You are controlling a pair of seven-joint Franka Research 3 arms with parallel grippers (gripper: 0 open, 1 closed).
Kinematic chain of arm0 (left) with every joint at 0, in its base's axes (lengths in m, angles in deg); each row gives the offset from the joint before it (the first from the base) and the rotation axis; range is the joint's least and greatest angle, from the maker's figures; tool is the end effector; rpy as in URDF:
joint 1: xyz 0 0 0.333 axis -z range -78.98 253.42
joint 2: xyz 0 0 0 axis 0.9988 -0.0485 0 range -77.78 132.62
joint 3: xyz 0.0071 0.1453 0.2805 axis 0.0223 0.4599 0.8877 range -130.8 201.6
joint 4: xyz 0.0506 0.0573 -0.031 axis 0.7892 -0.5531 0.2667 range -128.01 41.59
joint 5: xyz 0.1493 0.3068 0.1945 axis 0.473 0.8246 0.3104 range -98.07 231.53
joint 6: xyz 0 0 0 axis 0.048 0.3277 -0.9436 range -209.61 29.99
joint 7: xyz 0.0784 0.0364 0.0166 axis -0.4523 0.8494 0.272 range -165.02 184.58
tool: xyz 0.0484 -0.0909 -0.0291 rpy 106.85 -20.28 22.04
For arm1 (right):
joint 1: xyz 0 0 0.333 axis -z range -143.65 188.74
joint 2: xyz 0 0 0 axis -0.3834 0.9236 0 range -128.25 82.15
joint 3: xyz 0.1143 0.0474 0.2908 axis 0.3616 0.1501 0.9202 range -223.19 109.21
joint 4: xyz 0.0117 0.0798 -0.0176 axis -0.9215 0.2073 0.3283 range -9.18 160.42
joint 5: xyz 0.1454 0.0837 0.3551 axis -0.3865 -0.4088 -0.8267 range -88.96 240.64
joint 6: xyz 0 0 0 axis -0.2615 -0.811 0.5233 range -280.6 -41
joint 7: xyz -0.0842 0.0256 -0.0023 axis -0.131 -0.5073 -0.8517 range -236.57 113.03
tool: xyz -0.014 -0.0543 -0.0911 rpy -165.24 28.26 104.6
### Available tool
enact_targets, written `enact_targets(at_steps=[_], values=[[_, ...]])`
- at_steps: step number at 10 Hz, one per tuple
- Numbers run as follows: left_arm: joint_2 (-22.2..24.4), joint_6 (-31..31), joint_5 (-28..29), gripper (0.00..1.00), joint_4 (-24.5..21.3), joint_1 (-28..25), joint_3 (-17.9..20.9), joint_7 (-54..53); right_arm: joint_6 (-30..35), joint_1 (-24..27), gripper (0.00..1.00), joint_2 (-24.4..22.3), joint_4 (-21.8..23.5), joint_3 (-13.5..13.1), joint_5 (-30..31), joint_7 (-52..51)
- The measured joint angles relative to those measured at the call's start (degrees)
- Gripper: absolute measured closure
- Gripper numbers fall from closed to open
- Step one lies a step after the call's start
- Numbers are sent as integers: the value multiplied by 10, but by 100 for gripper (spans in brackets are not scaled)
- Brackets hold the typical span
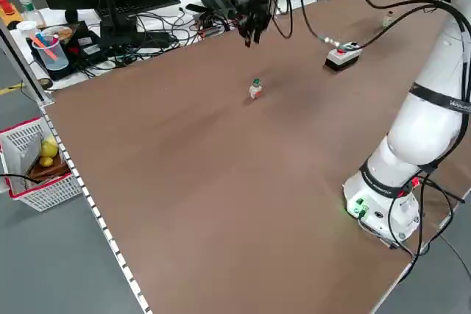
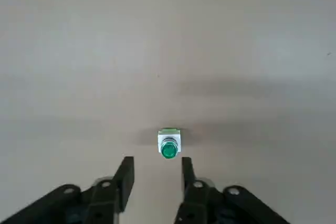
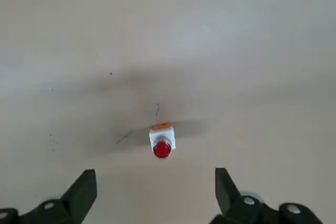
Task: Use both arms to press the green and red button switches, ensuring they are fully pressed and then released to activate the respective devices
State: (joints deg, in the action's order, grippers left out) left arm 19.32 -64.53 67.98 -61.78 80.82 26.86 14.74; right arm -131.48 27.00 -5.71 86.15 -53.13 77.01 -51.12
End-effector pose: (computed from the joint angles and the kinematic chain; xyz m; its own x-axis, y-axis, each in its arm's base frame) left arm 0.5941 -0.0184 0.4219 0.9988 0.0404 0.0284 0.0403 -0.9992 0.0043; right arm 0.6289 -0.0107 0.3816 0.9802 -0.1879 -0.0628 -0.1877 -0.9822 0.0095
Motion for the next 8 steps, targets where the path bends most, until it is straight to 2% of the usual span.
enact_targets(at_steps=[1, 4, 5, 7, 8], values=[[3, 33, 0, 50, 40, 0, 0, 0, 17, 0, 0, -18, -2, 0, -1, 4], [4, 129, 0, 7, 144, 0, 0, 0, 94, -6, 0, -71, -23, 3, -1, 8], [4, 167, 0, 0, 176, 0, 0, 0, 121, -8, 0, -87, -38, 3, -1, 8], [5, 246, 0, 0, 242, 1, -1, 0, 167, -13, 0, -114, -63, 3, -1, 7], [5, 266, 0, 0, 260, 1, -1, 0, 179, -17, 0, -128, -68, 4, -2, 7]])
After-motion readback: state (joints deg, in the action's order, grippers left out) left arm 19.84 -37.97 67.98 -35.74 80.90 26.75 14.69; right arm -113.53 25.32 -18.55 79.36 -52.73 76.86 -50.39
